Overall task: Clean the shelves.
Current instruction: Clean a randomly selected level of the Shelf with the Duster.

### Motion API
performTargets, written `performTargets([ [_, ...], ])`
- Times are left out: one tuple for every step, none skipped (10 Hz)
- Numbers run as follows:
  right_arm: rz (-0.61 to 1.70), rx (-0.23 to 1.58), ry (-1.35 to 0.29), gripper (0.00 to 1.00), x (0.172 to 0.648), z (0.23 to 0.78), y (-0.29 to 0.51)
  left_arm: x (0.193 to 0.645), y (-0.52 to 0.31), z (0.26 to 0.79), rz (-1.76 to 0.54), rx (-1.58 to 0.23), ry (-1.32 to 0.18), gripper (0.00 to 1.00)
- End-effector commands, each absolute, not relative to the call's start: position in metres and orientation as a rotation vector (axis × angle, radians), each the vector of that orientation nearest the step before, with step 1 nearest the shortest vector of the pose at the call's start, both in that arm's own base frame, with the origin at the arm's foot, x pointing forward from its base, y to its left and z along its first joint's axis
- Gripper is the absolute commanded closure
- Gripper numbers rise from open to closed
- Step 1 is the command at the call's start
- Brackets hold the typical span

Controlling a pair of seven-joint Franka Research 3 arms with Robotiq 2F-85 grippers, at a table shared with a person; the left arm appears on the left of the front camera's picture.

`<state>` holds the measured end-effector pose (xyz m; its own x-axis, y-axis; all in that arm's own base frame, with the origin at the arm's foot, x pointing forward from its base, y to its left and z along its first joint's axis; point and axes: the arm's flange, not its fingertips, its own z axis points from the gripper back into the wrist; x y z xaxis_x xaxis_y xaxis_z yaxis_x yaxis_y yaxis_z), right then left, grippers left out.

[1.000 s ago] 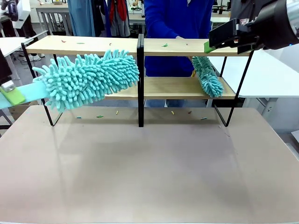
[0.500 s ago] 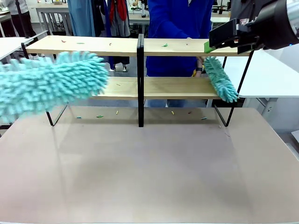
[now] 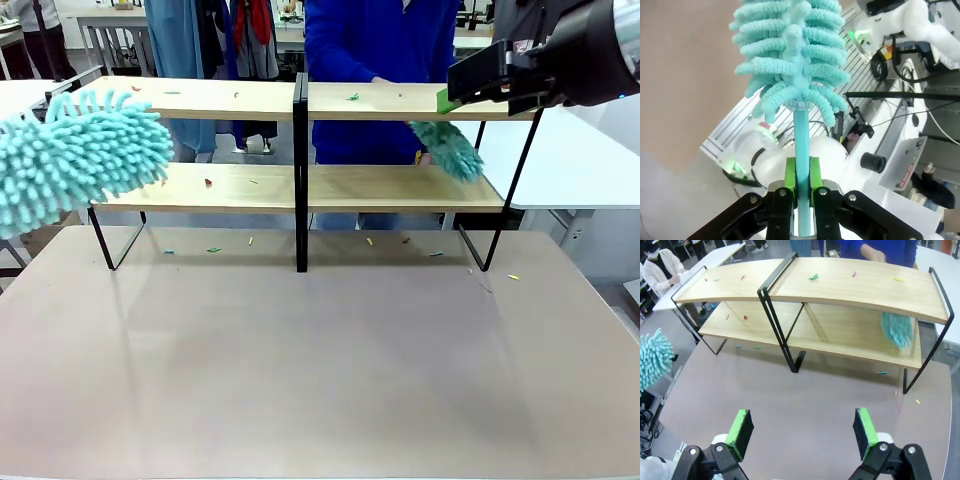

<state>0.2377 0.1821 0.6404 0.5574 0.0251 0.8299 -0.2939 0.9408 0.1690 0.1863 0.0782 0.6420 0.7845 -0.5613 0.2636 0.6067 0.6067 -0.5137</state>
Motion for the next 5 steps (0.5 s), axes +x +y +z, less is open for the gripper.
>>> performTargets([
  [0.190,0.305,-0.967,0.00,0.238,0.641,0.182,0.204,0.046,0.654,-0.650,-0.681,-0.098,0.88],
  [0.190,0.305,-0.967,0.00,0.238,0.641,0.182,0.217,0.023,0.669,-0.648,-0.724,-0.094,0.88],
  [0.190,0.305,-0.967,0.00,0.238,0.641,0.182,0.231,-0.001,0.684,-0.611,-0.728,-0.089,0.88],
  [0.190,0.305,-0.967,0.00,0.238,0.641,0.182,0.244,-0.031,0.701,-0.580,-0.699,-0.081,0.88],
  [0.190,0.305,-0.967,0.00,0.238,0.641,0.182,0.258,-0.062,0.719,-0.530,-0.668,-0.059,0.88],
])
